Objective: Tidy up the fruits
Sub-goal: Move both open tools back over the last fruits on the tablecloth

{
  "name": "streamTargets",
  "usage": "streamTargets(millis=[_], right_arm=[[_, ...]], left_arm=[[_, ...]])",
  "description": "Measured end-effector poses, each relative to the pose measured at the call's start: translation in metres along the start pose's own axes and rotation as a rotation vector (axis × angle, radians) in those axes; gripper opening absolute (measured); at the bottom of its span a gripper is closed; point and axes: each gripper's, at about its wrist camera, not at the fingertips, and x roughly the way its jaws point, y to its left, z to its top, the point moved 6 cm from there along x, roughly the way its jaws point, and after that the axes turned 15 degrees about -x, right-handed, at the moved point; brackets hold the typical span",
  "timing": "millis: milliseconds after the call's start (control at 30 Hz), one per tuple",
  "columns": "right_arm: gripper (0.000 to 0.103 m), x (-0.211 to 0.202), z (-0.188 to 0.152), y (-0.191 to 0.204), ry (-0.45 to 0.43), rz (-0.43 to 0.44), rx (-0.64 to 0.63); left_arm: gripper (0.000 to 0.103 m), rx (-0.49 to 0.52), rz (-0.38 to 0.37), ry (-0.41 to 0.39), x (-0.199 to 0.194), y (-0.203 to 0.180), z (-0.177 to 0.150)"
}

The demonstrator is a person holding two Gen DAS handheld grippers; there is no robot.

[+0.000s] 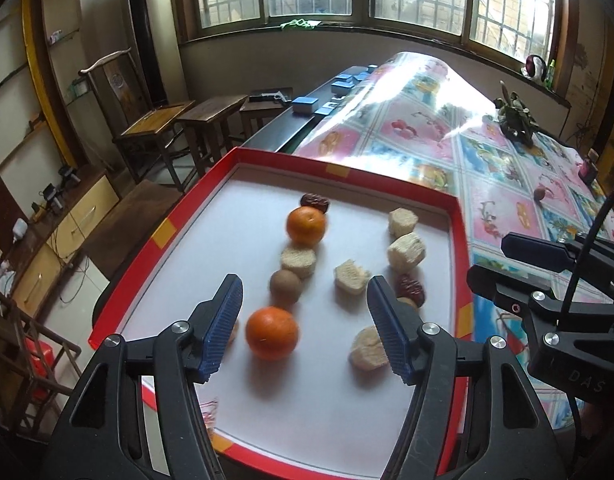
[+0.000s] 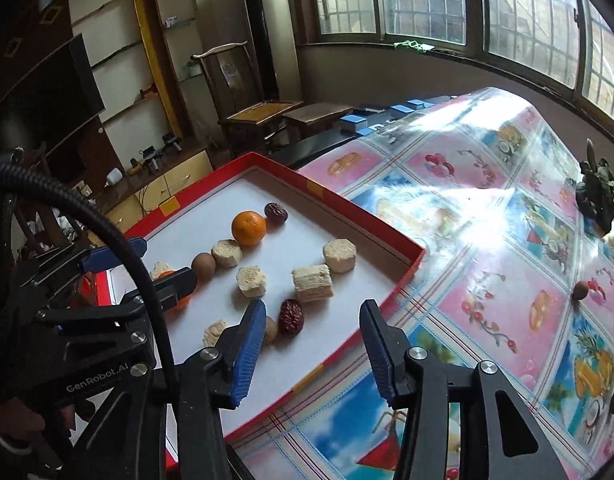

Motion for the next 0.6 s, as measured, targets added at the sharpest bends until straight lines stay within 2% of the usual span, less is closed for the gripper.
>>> streamTargets(millis=[467,600], right_arm=[[0.052,-0.028,-0.040,-0.041,0.014,-0.079,0.077],[0.059,-0.029,-0.056,-0.048,0.031,-0.091,0.088]], left_arm=[[0.065,0.049,-0.029,0.007,0.004,-0.046,-0.001],[0.065,0.060,-0.047,0.018,0.006,-0.058,-0.002]])
